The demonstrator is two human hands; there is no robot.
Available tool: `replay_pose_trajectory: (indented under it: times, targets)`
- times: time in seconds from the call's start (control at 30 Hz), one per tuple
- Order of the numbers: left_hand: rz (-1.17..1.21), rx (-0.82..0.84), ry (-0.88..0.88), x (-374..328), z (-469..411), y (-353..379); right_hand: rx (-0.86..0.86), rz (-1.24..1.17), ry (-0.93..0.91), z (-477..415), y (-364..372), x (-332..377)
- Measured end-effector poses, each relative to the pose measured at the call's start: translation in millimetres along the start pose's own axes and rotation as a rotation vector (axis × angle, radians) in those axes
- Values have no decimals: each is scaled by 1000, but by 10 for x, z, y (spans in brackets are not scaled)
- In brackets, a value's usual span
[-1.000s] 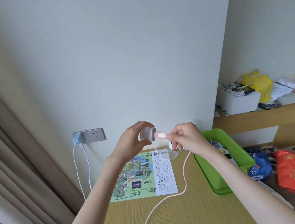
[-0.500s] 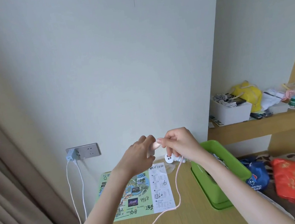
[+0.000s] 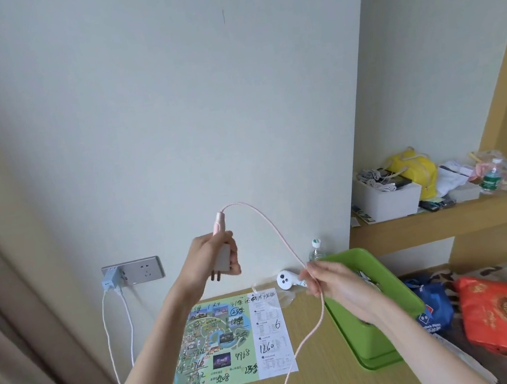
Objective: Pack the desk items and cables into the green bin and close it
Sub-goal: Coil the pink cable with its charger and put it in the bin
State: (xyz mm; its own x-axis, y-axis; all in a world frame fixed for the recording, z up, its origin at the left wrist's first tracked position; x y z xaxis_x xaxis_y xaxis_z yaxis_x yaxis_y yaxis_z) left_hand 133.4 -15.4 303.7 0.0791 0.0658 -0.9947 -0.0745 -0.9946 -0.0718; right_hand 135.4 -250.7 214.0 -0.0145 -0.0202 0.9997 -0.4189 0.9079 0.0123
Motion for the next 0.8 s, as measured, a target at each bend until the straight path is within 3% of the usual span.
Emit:
replay_pose_trajectory:
  times: [0.07,0.2,0.4,0.57,0.67,0.8]
  targets:
    - [48,-19,-23,33,-28,40,-43,-22,0,19,37,-54]
    - [-16,102,-87,181,-35,329,-69,-70,-56,-26,236,104]
    - [-52,152,-27,202,22,680,-29,-74,-59,-106,470,255]
    - [17,-71,-2,186,5,609,-16,5,-17,-148,512,241]
    - [259,-148,-53,202,-36,489,41,30,4,-148,473,134]
    - [776,-12,-154,181,-64,401,121,4,44,-116,407,-88]
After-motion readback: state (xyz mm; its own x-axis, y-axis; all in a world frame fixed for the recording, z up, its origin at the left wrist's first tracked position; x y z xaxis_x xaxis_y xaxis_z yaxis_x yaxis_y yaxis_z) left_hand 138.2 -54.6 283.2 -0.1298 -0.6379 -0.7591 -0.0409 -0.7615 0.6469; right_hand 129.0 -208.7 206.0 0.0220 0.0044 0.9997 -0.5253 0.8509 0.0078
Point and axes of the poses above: each hand's wrist, its own z-axis away from the middle knuckle, its own y-axis out of the palm, x = y × z, the point moved 6 cm from there along -z, towards the middle knuckle, and after that the axes turned 2 degrees about x, right-handed, at the moved point
